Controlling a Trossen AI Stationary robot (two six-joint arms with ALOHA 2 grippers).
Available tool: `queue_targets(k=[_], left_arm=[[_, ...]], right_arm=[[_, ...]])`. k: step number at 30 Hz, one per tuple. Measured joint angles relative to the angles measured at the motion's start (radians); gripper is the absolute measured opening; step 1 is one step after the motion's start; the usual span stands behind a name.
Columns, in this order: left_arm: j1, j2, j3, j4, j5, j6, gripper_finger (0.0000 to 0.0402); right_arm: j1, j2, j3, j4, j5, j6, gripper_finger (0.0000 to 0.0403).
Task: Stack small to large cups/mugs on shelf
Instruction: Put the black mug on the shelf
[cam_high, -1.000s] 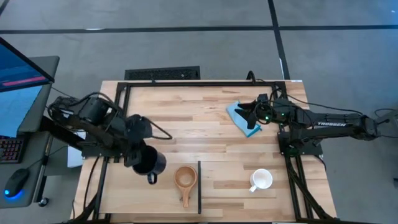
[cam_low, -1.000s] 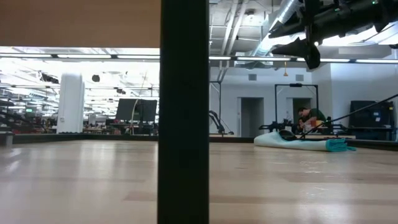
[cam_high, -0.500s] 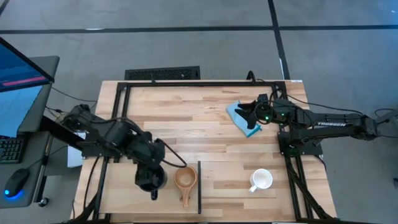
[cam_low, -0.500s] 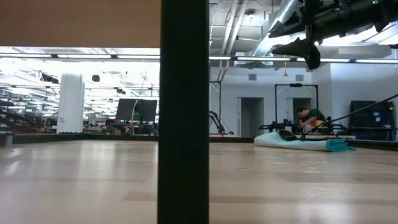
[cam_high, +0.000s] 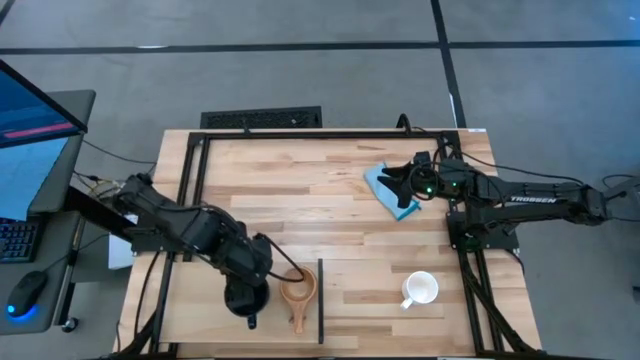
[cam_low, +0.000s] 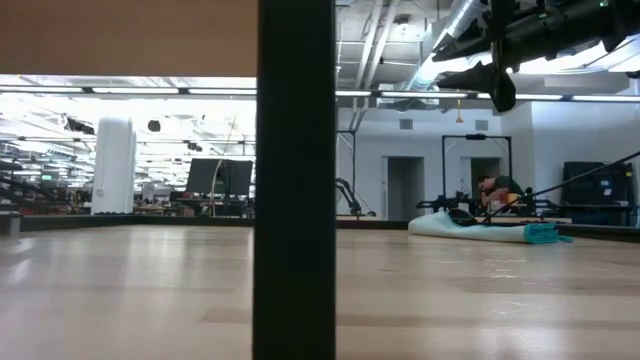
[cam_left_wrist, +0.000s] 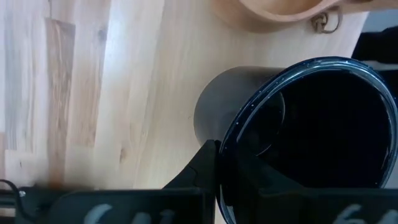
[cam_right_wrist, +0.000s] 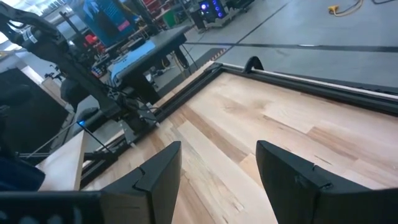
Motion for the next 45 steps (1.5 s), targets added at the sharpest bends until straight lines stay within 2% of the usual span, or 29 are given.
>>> queue_targets(k=[7,17,24,40,45], left_arm=[[0.002,0.047,0.000,-0.002,-0.017,0.050,0.0006],[0.018,0.050,0.000,-0.004,-0.038,0.072,0.0006],[0.025,0.078,0.001,0.007,0.024,0.096,0.0006],[0.027,0.097,0.002,0.006,0.025,0.099,0.0016],[0.027,0.097,0.000,0.004,0.016,0.090,0.0032]], right_arm=[[0.000,0.000,0.000,0.000,0.000,-0.001,0.0228],[0.000,0.000,0.000,0.000,0.000,0.000,0.0228],[0.000,0.000,0.000,-0.003,0.000,-0.001,0.0228],[0.000,0.000,0.000,-0.007,0.000,-0.003,0.0228],[0.000,0.000,0.000,-0.007,0.000,-0.009,0.0228]])
